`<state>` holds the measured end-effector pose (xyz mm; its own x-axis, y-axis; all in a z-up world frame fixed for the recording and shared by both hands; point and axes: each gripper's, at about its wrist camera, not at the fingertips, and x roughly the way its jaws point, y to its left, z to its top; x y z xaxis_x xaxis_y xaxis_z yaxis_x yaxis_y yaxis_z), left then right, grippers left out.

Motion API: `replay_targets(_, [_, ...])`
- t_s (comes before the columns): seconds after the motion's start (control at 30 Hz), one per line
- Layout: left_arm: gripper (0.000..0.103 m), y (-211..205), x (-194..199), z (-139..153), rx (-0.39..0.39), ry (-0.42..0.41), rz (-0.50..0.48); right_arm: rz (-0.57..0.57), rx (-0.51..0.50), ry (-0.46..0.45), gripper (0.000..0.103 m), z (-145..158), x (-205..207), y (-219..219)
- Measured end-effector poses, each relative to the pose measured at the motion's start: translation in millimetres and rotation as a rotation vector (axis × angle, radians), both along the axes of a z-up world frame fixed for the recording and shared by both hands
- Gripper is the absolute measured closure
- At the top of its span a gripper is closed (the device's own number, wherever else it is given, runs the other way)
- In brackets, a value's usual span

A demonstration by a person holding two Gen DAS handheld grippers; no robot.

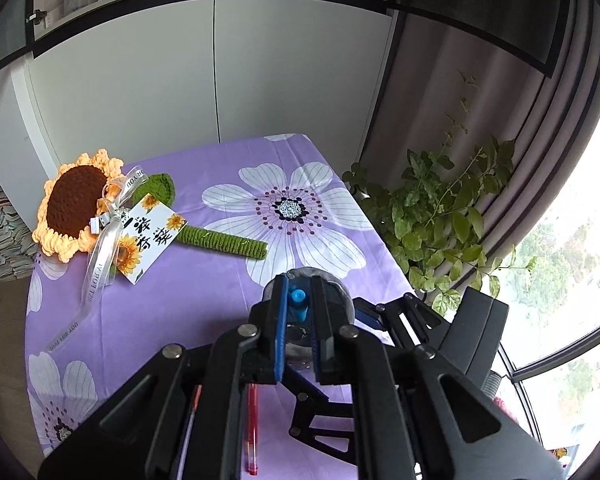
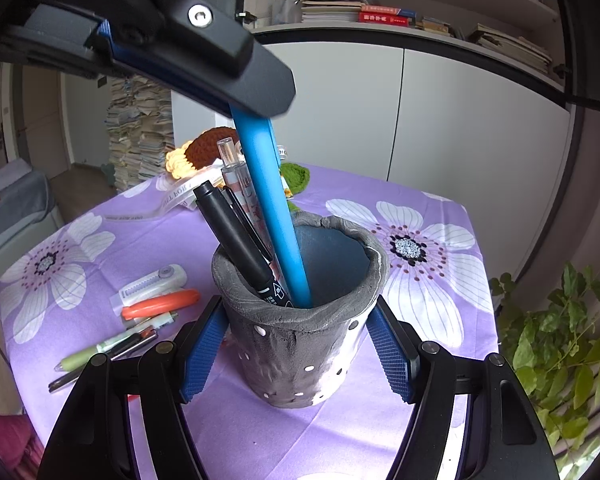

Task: Organize stationery
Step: 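Lower the blue pen into the pen holder held by the right gripper, then move the left gripper to the table and grasp the red gel pen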

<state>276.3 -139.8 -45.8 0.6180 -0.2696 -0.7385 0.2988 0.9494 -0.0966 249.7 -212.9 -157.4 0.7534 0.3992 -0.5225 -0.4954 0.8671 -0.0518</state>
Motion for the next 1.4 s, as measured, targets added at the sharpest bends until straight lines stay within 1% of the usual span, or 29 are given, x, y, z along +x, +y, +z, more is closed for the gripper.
replay_targets(0.1, [0.093, 0.0, 1.6, -1.6, -0.015, 0.016, -0.003, 0.0, 0.0, 0.0, 0.032, 0.0, 0.0, 0.0])
replay_targets(0.2, [0.083, 4.8, -0.1, 3.0, -0.034, 0.0, 0.002, 0.001, 0.002, -0.001, 0.032, 0.0, 0.2, -0.1])
replay_targets(0.23, [0.076, 9.3, -1.7, 6.7, -0.046, -0.015, 0.012, 0.001, 0.002, -0.001, 0.032, 0.0, 0.1, 0.2])
replay_targets(0.27, [0.072, 13.6, -2.8, 10.0, -0.055, -0.028, 0.024, 0.001, 0.002, -0.001, 0.032, 0.0, 0.2, 0.2])
replay_targets(0.33, [0.07, 24.3, -4.6, 14.7, -0.069, -0.052, 0.059, 0.001, 0.002, -0.001, 0.032, 0.0, 0.2, 0.3])
replay_targets(0.43, [0.07, 41.2, -3.3, 9.8, -0.062, -0.048, 0.12, 0.001, 0.001, -0.001, 0.032, 0.0, 0.2, 0.3])
replay_targets(0.6, [0.07, 63.7, 2.9, -19.3, -0.069, 0.056, 0.185, 0.001, 0.001, 0.0, 0.032, -0.1, 0.2, 0.3])
replay_targets(0.67, [0.07, 70.0, 3.3, -28.5, -0.075, 0.084, 0.202, 0.01, 0.007, 0.004, 0.029, -0.1, 0.8, -0.2])
replay_targets(0.73, [0.07, 75.0, 2.5, -33.9, -0.081, 0.097, 0.21, 0.032, 0.017, 0.019, 0.023, -0.7, 2.8, -1.1])
replay_targets(0.8, [0.07, 77.8, 1.4, -36.2, -0.082, 0.1, 0.211, 0.046, 0.025, 0.021, 0.021, -0.4, 2.6, -2.5])
replay_targets(0.87, [0.07, 80.4, 0.3, -38.0, -0.077, 0.097, 0.214, 0.05, 0.016, 0.009, 0.021, 0.2, 0.3, -4.3])
replay_targets(0.97, [0.07, 83.9, 0.1, -42.0, -0.077, 0.104, 0.215, 0.05, -0.031, -0.024, 0.021, 0.8, -5.0, -6.0])
replay_targets(1.03, [0.071, 85.0, 1.2, -45.6, -0.079, 0.116, 0.214, 0.066, -0.036, -0.01, 0.021, 0.9, -2.5, -10.2])
replay_targets(1.17, [0.071, 84.4, 3.0, -51.6, -0.083, 0.139, 0.207, 0.098, 0.037, 0.038, 0.023, 2.4, 12.0, -24.0])
replay_targets(1.3, [0.071, 83.8, 2.8, -54.0, -0.074, 0.143, 0.21, 0.145, 0.068, 0.066, 0.022, -1.4, 21.5, -24.2])
replay_targets(1.4, [0.072, 84.0, 3.6, -56.5, -0.071, 0.152, 0.215, 0.17, 0.091, 0.067, 0.03, -0.6, 24.9, -23.3])
